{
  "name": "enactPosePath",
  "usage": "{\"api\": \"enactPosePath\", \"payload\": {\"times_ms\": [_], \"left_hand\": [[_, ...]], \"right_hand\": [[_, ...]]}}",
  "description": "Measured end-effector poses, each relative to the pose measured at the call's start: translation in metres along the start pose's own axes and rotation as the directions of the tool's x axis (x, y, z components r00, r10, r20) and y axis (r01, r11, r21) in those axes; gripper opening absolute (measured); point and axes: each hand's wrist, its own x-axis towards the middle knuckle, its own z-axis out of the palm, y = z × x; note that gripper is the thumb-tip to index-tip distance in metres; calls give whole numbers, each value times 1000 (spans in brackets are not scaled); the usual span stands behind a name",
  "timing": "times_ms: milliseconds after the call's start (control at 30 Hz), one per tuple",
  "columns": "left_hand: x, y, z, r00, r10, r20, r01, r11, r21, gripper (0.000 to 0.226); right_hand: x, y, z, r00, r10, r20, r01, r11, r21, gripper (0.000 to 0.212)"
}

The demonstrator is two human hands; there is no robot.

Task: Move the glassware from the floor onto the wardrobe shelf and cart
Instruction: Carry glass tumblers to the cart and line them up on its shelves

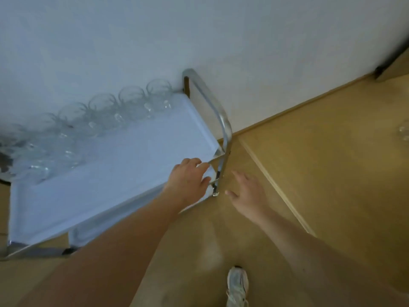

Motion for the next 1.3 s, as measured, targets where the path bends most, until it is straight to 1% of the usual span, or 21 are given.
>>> {"api": "enactPosePath", "payload": {"times_ms": [100,233,367,467,600,733,867,1000,1133,1233,1300], "left_hand": [[46,55,-92,987,108,-115,-99,992,77,45],[95,151,-193,951,212,-224,-175,969,173,50],[130,247,-259,886,336,-318,-264,932,250,52],[153,311,-285,843,399,-360,-318,910,265,52],[187,394,-290,796,497,-345,-433,866,250,56],[230,472,-277,730,619,-291,-562,785,259,55],[280,547,-249,650,723,-234,-687,690,228,53],[333,623,-218,548,815,-190,-800,576,166,52],[380,699,-191,434,889,-148,-890,448,82,55],[404,752,-173,330,938,-104,-941,336,47,55],[416,788,-160,260,962,-82,-965,261,4,55]], "right_hand": [[15,-5,-102,988,-10,-152,5,1000,-30,68],[24,6,-237,935,-50,-352,35,998,-49,72],[13,34,-349,871,-34,-490,14,999,-45,74],[-2,67,-409,821,-8,-571,-27,998,-53,74],[-22,121,-464,769,67,-636,-119,992,-40,73],[-40,185,-499,705,192,-683,-241,970,23,71],[-52,256,-523,631,336,-699,-396,915,83,67],[-55,320,-547,507,453,-733,-534,833,146,71],[-55,372,-573,395,561,-728,-623,746,236,72],[-62,404,-591,305,621,-722,-668,680,303,65],[-70,426,-598,220,658,-720,-707,616,347,63]]}}
